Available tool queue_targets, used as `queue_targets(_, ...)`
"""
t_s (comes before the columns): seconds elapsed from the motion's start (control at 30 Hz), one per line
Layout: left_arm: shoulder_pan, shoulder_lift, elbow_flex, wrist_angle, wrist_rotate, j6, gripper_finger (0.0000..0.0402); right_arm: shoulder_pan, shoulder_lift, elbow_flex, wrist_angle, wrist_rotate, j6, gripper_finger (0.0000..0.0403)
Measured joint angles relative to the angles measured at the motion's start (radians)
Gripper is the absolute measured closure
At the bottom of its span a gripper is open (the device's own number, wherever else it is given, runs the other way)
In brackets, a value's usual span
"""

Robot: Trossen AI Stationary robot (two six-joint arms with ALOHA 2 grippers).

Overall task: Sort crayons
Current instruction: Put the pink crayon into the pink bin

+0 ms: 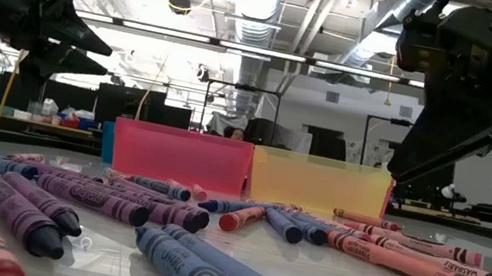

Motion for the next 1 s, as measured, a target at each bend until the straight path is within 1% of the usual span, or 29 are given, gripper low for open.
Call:
queue_targets(0.1, 0.0, 0.0, 0.0, 0.0, 0.0, 0.0, 0.0242, 0.0, 0.036, 0.0, -0.002, 0.0, -0.002, 0.0305)
queue_targets(0.33, 0.0, 0.0, 0.0, 0.0, 0.0, 0.0, 0.0242, 0.002, 0.136, 0.0, 0.077, -0.025, 0.001, 0.0305)
queue_targets(0.53, 0.0, 0.0, 0.0, 0.0, 0.0, 0.0, 0.0242, 0.004, 0.179, 0.002, 0.094, -0.042, 0.022, 0.0305)
queue_targets(0.7, 0.0, 0.0, 0.0, 0.0, 0.0, 0.0, 0.0242, 0.007, 0.173, 0.002, 0.097, -0.04, 0.021, 0.0305)
queue_targets(0.87, 0.0, 0.0, 0.0, 0.0, 0.0, 0.0, 0.0242, 0.009, 0.122, 0.036, 0.101, -0.045, -0.057, 0.0305)
queue_targets(1.0, 0.0, 0.0, 0.0, 0.0, 0.001, 0.0, 0.0242, 0.026, 0.108, 0.067, 0.102, -0.033, -0.081, 0.0305)
